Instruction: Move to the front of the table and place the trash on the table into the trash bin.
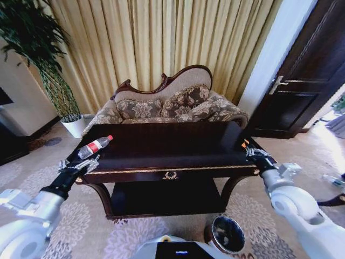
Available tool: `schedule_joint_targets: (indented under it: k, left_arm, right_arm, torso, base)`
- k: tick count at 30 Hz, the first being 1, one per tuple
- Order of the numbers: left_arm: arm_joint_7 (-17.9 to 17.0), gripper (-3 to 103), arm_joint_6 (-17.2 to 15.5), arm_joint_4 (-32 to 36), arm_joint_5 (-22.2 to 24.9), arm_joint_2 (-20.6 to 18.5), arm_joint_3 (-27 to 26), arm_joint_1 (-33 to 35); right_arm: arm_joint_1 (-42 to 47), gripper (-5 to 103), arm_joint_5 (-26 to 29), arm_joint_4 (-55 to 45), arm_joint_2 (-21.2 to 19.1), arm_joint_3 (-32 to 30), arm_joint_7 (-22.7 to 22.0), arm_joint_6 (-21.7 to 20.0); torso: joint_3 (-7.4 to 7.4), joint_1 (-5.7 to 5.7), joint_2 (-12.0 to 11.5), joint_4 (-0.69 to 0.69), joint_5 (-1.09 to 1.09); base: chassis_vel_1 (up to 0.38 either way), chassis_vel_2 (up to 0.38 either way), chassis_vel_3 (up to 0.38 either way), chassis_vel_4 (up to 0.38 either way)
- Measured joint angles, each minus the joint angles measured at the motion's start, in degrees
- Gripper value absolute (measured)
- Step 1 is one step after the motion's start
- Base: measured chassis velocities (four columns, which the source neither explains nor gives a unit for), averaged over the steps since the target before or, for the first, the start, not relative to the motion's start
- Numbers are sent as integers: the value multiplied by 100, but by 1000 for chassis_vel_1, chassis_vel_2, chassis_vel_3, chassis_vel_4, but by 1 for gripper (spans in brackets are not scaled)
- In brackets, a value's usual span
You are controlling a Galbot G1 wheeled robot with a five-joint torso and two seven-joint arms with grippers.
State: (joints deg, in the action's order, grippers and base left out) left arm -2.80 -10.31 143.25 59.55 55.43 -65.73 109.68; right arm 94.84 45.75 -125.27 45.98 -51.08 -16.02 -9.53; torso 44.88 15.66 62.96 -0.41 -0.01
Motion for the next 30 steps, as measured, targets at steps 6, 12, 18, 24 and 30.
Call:
schedule_joint_targets:
  k: [6,12,18,24,30]
  left_arm:
    - [-7,100,-4,-15,-35,8,140,-84]
    - [-36,100,-12,-44,-58,14,223,-163]
    - [-53,100,-20,-7,-87,60,227,-111]
    - [-54,100,-23,-3,-125,87,232,-48]
    - [-54,100,-23,-2,-137,132,232,21]
  right_arm:
    - [-21,2,-132,48,79,108,-24,-1]
    - [-186,2,-227,58,84,401,-227,-64]
    - [-118,2,-317,57,154,442,-204,-95]
    - [96,2,-478,154,345,540,23,-117]
    - [302,2,-735,594,605,730,325,-448]
  torso:
    - [0,1,-1,2,1]
    - [0,1,-1,1,0]
    - [-1,-3,1,2,0]
    - [-3,-5,4,-1,0]
    - [-1,-3,1,1,0]
  base:
    - [74,-83,-66,87]
    - [178,-183,-164,183]
    - [247,-240,-227,235]
    - [197,-191,-191,195]
    - [31,-30,-39,25]
